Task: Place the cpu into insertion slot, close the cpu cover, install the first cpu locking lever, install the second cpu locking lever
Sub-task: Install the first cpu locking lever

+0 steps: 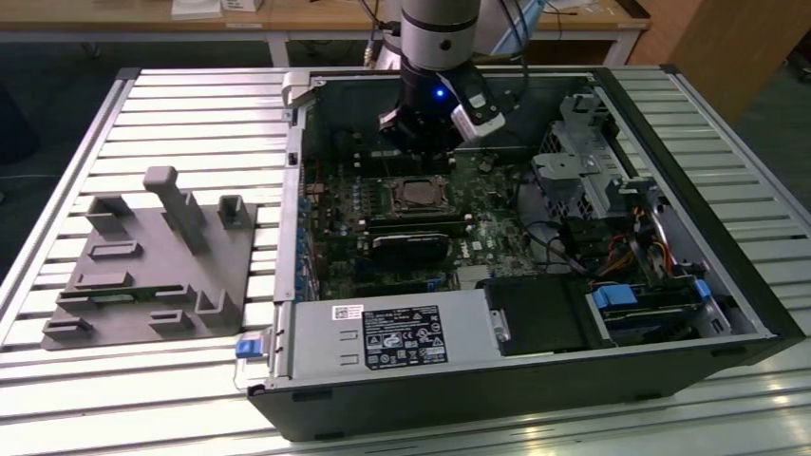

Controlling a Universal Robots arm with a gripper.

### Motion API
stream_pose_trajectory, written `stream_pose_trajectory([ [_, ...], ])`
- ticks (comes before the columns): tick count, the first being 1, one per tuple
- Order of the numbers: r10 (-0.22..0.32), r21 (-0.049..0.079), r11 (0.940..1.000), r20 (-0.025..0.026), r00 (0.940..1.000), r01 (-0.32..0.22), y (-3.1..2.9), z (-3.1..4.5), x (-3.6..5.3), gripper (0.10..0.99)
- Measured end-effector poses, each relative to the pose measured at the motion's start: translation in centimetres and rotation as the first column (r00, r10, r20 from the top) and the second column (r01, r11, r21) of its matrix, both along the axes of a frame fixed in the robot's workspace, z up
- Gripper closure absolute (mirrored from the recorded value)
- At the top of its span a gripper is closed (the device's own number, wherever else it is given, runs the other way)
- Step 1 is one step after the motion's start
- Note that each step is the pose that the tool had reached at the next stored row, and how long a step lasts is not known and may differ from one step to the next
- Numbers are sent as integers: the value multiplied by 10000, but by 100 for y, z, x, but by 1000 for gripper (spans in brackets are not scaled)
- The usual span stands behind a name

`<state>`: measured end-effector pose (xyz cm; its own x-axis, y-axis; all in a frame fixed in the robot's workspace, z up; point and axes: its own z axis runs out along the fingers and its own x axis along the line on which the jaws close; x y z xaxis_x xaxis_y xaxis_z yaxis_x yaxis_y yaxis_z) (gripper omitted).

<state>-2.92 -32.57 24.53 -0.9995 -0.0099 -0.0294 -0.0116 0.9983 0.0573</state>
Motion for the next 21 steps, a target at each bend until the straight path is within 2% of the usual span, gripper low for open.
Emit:
stream_pose_trajectory([
  [4, -1, 0, 10000, 0, 10000, 1, 0, 18, 0, 980],
  [12, -1, -1, 10000, -1, 10000, 1, 0, 106, 0, 980],
  [21, 0, -1, 10000, 0, 10000, 0, 0, 114, 0, 980],
])
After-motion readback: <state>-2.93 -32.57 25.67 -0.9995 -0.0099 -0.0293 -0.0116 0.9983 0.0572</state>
